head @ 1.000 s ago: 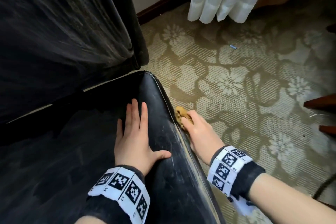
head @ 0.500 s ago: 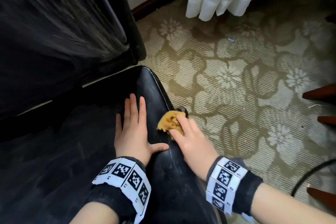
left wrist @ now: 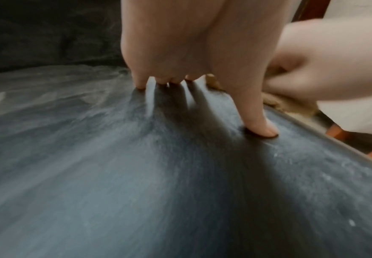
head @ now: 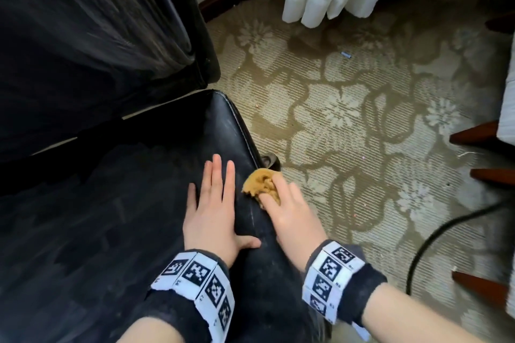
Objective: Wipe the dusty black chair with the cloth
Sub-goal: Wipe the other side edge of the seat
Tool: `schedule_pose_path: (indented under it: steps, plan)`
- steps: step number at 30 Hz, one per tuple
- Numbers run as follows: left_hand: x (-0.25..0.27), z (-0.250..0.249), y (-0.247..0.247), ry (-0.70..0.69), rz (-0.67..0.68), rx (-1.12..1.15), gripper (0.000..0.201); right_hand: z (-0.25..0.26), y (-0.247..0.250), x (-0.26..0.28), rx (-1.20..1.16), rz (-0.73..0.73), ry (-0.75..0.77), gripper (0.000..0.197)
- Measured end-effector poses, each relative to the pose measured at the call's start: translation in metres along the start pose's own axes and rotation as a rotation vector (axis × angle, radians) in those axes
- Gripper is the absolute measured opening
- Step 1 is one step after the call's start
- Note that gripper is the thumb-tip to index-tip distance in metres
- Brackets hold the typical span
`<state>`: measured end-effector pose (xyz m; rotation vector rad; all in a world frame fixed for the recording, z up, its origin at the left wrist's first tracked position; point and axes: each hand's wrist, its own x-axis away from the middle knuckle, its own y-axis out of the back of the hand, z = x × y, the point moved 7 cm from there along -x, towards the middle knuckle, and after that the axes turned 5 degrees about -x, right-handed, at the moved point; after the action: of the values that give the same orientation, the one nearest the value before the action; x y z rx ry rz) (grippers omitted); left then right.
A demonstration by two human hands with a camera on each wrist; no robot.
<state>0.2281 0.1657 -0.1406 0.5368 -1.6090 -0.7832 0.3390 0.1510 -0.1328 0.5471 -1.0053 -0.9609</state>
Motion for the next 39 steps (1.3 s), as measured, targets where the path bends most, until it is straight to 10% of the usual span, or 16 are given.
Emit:
schedule_pose_path:
  steps: [8, 12, 17, 25, 29, 39]
  plan:
    - [0.003, -0.007, 0.003, 0.018, -0.028, 0.011, 0.136, -0.057, 0.023, 0.023, 0.054, -0.051, -0.137, 0.048]
    - [0.018, -0.013, -0.004, 0.03, -0.106, 0.043, 0.117, -0.002, 0.015, 0.008, 0.029, -0.091, 0.144, 0.036]
    - [0.047, -0.003, -0.028, 0.033, -0.182, 0.053, 0.115, -0.007, -0.017, 0.021, 0.172, -0.131, 0.118, 0.028]
    - [0.051, -0.004, -0.044, 0.002, -0.023, -0.087, 0.118, -0.067, -0.023, 0.075, 0.007, -0.144, -0.33, 0.052]
    - [0.05, -0.001, -0.049, 0.013, -0.031, -0.105, 0.118, 0.0, -0.019, 0.059, -0.041, -0.239, -0.05, 0.037]
    - [0.051, -0.001, -0.053, 0.023, -0.013, -0.099, 0.118, -0.027, -0.048, 0.079, 0.053, -0.083, -0.067, 0.054]
